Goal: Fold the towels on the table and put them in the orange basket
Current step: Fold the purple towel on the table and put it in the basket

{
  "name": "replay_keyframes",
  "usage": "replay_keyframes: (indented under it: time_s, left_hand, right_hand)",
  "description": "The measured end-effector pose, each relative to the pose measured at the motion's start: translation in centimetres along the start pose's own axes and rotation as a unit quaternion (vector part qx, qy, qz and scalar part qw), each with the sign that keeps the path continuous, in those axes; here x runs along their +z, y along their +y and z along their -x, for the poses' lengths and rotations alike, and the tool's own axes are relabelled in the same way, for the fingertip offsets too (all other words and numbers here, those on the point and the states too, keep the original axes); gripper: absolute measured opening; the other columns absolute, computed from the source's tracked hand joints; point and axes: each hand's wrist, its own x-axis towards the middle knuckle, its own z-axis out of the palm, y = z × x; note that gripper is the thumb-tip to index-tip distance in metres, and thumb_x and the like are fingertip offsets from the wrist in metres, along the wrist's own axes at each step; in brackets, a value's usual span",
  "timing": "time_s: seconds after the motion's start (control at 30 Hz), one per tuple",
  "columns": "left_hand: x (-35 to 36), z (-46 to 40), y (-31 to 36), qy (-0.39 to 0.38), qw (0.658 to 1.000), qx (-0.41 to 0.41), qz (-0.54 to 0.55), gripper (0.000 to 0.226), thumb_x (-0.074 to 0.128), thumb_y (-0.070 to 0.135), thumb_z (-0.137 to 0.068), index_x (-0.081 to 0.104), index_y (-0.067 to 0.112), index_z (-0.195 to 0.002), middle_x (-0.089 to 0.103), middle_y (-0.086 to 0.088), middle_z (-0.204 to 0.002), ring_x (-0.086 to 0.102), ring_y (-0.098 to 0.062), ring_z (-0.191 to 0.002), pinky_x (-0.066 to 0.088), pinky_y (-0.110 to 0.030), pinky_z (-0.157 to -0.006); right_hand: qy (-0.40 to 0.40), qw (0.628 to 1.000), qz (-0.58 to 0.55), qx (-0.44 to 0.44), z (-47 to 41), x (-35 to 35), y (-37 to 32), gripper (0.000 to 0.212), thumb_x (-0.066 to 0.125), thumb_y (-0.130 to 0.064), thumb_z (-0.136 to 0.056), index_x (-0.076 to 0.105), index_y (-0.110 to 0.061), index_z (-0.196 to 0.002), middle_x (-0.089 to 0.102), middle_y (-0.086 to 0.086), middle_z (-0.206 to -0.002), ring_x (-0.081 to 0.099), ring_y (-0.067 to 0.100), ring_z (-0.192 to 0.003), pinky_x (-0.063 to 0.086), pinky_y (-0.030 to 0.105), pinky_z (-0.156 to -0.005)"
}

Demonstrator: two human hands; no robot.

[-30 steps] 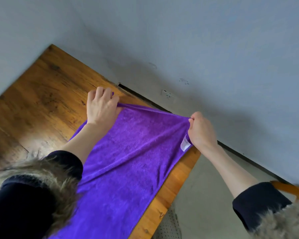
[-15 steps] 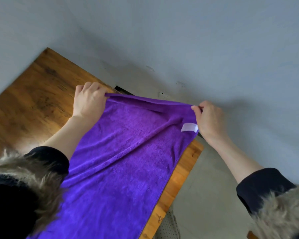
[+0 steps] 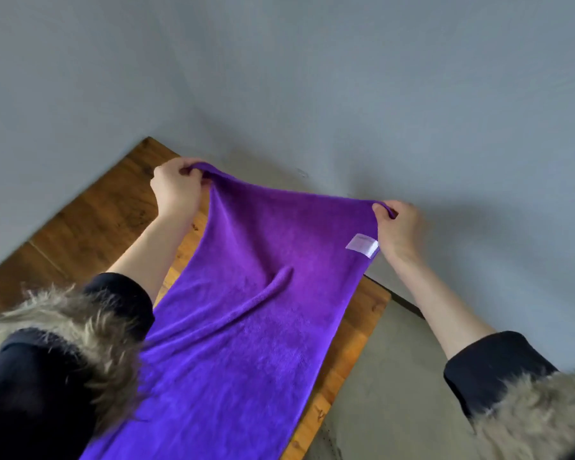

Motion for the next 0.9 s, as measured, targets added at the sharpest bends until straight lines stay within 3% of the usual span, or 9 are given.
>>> replay_keyframes:
  time_s: [0.13,0.3,0.5,0.6,0.67,0.8,0.9]
  left_hand:
    - [-3.4,-0.7,1.6,-0.011,0.999,0.011,0.051,0.024,0.054,0.006,-0.080,0.071,0.021,-0.088,0.070,-0.003,-0.083,0.064,-0.003,-0.066,0.055,-0.030,-0.083]
    - [-8.7,0.5,0.7,-0.066,0.996,0.033,0.054,0.028,0.054,0.006,-0.078,0.071,0.026,-0.086,0.070,-0.007,-0.087,0.068,-0.026,-0.087,0.052,-0.041,-0.090]
    - [-17.7,4.2,-4.3,-0.088,0.992,0.044,0.075,0.026,0.053,0.000,-0.084,0.070,0.018,-0.092,0.067,-0.003,-0.078,0.066,-0.010,-0.068,0.055,-0.040,-0.085]
    - [-22.7,7.1,-8.1,-0.110,0.992,0.052,0.044,0.026,0.054,0.001,-0.082,0.071,0.016,-0.096,0.068,-0.008,-0.085,0.066,-0.016,-0.075,0.054,-0.040,-0.088]
    - [-25.9,8.9,-10.8,-0.117,0.991,0.047,0.037,0.027,0.055,0.002,-0.081,0.071,0.019,-0.096,0.069,-0.009,-0.087,0.065,-0.017,-0.077,0.053,-0.038,-0.088]
    - [-31.3,12.6,-15.4,-0.126,0.991,0.048,0.015,0.029,0.054,0.000,-0.079,0.072,0.018,-0.093,0.070,0.001,-0.083,0.064,0.000,-0.071,0.052,-0.016,-0.074]
    - [-34.5,14.9,-18.7,-0.135,0.990,0.026,0.038,0.030,0.053,-0.003,-0.083,0.070,0.020,-0.091,0.070,-0.003,-0.087,0.066,-0.008,-0.075,0.053,-0.012,-0.072]
  right_hand:
    - [0.036,0.998,-0.012,-0.044,1.1,-1.6,-3.4,0.020,0.053,-0.020,-0.093,0.068,-0.007,-0.091,0.061,0.010,-0.084,0.051,0.019,-0.071,0.034,0.023,-0.063]
    - [0.062,0.991,-0.011,-0.121,6.8,-2.8,-6.7,0.015,0.059,-0.014,-0.089,0.070,-0.005,-0.094,0.055,0.005,-0.087,0.046,0.001,-0.062,0.030,0.003,-0.061]
    - [0.063,0.982,0.004,-0.176,18.2,-1.9,-7.2,0.010,0.059,-0.013,-0.088,0.068,-0.012,-0.090,0.056,0.000,-0.085,0.048,0.002,-0.063,0.030,0.002,-0.065]
    - [0.045,0.979,0.006,-0.201,25.4,-0.1,-6.8,0.008,0.060,-0.006,-0.086,0.067,-0.008,-0.089,0.058,0.001,-0.086,0.052,0.010,-0.073,0.037,0.015,-0.072]
    - [0.027,0.971,0.013,-0.237,29.7,1.1,-6.9,0.007,0.060,-0.003,-0.084,0.065,-0.006,-0.087,0.058,0.000,-0.084,0.050,0.009,-0.074,0.038,0.017,-0.072]
    - [-0.055,0.950,0.062,-0.302,37.2,2.9,-6.8,0.004,0.060,-0.003,-0.084,0.063,-0.006,-0.084,0.059,0.000,-0.081,0.051,0.009,-0.071,0.042,0.023,-0.065]
    - [-0.094,0.943,0.062,-0.313,41.7,4.2,-6.5,0.004,0.061,-0.002,-0.082,0.062,-0.005,-0.079,0.056,-0.002,-0.074,0.048,0.007,-0.064,0.047,0.032,-0.058]
